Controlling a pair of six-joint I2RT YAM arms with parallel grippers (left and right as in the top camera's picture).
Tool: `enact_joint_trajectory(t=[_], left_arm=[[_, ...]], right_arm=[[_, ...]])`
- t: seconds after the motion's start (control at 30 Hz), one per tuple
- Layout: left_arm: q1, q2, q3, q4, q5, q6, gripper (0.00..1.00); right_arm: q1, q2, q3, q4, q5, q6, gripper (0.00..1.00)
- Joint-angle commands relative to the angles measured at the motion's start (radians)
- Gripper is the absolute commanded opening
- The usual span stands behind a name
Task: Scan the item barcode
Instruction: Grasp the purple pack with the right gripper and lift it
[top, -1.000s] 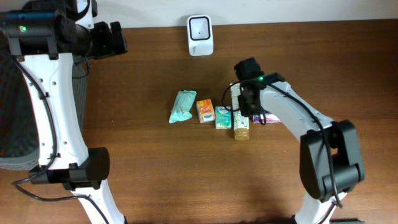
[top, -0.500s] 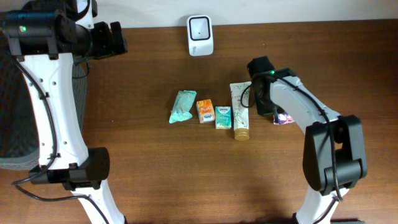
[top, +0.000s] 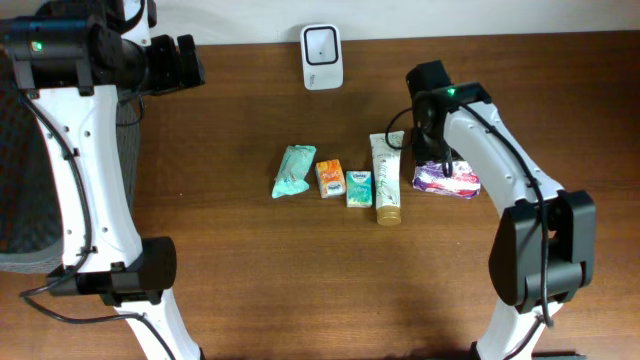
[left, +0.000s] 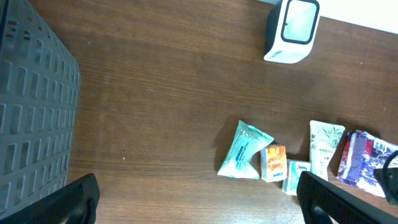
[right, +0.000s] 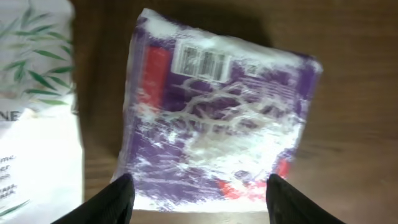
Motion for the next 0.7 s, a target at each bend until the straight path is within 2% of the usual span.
enact_joint_trajectory(t=[0.0, 0.2, 0.27, 0.43, 0.63, 0.67], left_arm=[[0.0, -0.026, 0.013, -0.001, 0.01, 0.005, 0.99], [0.0, -0.026, 0.013, -0.001, 0.011, 0.005, 0.99], [0.0, -0.026, 0.013, -0.001, 0.01, 0.005, 0.99], [0.0, -0.026, 0.013, -0.001, 0.01, 0.005, 0.99], [0.0, -0.026, 0.013, -0.001, 0.01, 0.005, 0.99], [0.0, -0.026, 0.013, -0.001, 0.01, 0.005, 0.99]], right_arm=[[0.0, 0.014, -0.016, 0.027, -0.081, 0.002, 0.61], [0.101, 0.016, -0.009, 0.071, 0.021, 0.006, 0.61], [0.136, 0.02, -0.012, 0.101, 0.122, 0.072, 0.6], [0.141, 0.037, -0.098, 0.195, 0.134, 0.069, 0.59], [0.139, 0.163, -0.163, 0.222, 0.255, 0.069, 0.58], [0.14, 0.182, -0.163, 0.22, 0.262, 0.069, 0.5]])
